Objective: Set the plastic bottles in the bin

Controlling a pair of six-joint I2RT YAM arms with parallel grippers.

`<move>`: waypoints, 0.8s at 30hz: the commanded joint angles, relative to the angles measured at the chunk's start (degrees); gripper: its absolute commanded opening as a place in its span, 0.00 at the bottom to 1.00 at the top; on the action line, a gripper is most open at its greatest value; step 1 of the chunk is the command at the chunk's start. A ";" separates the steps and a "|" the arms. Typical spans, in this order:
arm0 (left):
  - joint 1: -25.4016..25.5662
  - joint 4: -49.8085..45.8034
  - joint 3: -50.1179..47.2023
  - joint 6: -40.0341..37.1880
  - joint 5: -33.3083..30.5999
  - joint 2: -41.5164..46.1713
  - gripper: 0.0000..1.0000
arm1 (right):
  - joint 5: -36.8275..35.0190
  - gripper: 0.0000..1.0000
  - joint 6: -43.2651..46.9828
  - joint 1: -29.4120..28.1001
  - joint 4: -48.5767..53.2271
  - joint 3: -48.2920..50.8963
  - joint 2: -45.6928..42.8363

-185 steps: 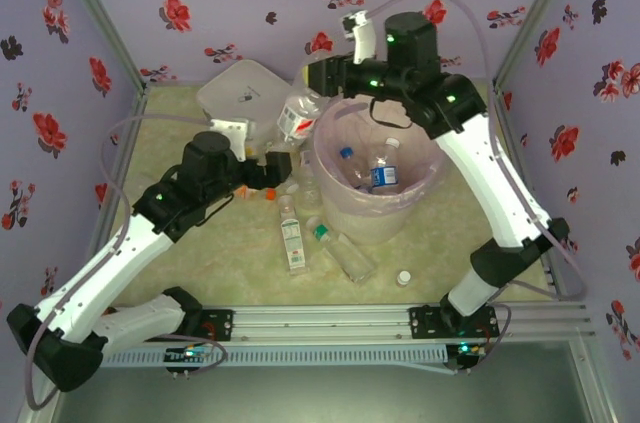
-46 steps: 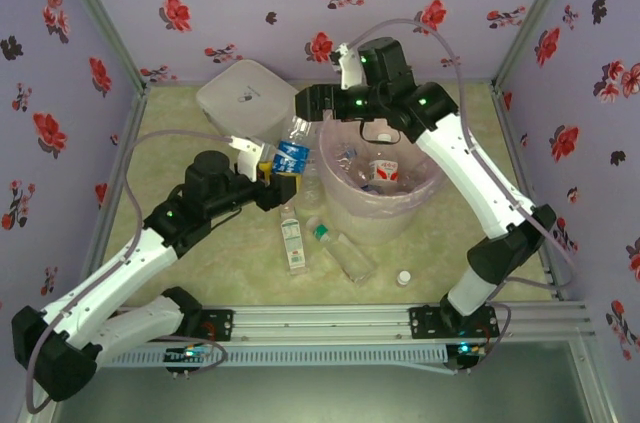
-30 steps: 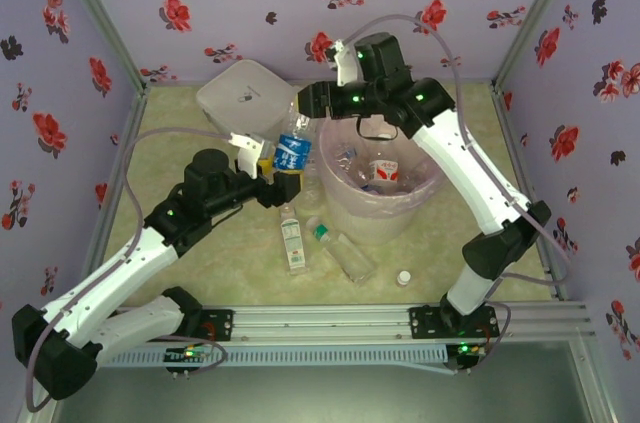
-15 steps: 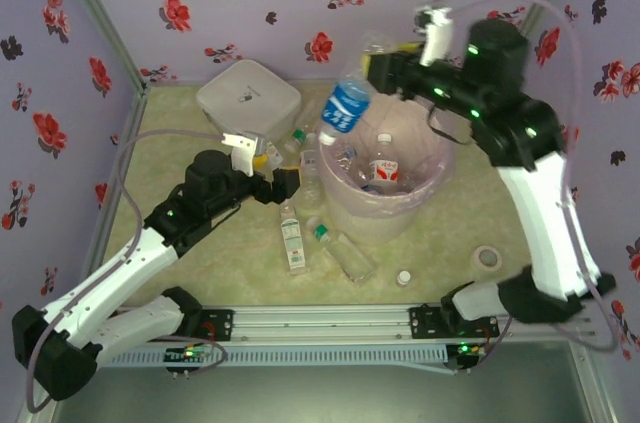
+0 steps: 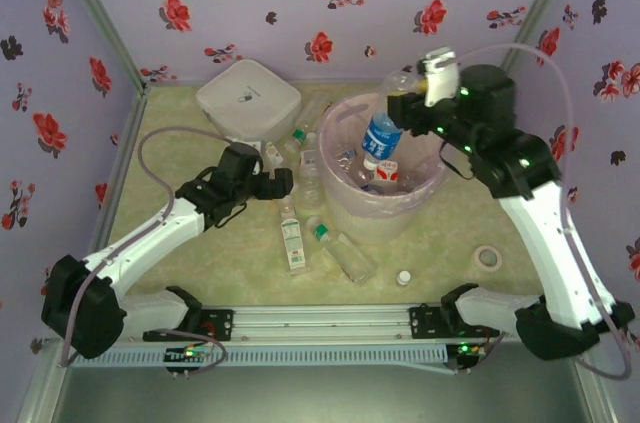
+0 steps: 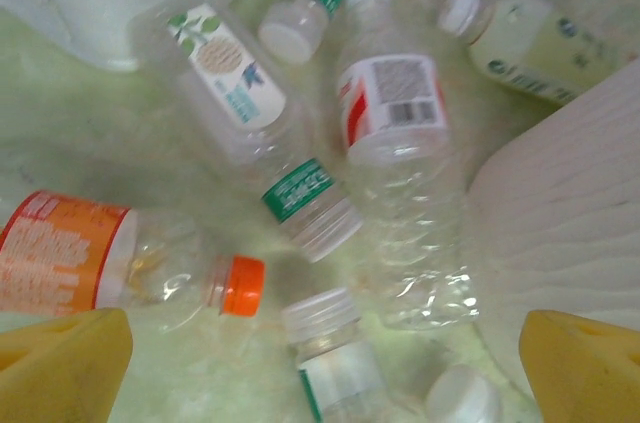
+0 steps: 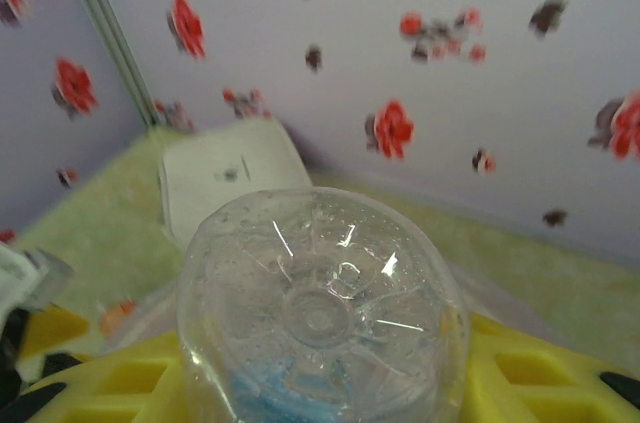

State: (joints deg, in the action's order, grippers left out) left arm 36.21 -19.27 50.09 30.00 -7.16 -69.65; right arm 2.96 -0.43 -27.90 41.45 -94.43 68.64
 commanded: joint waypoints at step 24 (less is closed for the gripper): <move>-0.26 1.13 -1.92 3.21 0.11 -0.88 1.00 | -7.29 0.11 -4.16 -1.92 -9.27 23.37 13.48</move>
State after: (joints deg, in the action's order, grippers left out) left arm 36.21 -19.46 49.06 32.32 -7.70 -70.54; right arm 0.21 -4.67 -30.72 33.06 -74.43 79.33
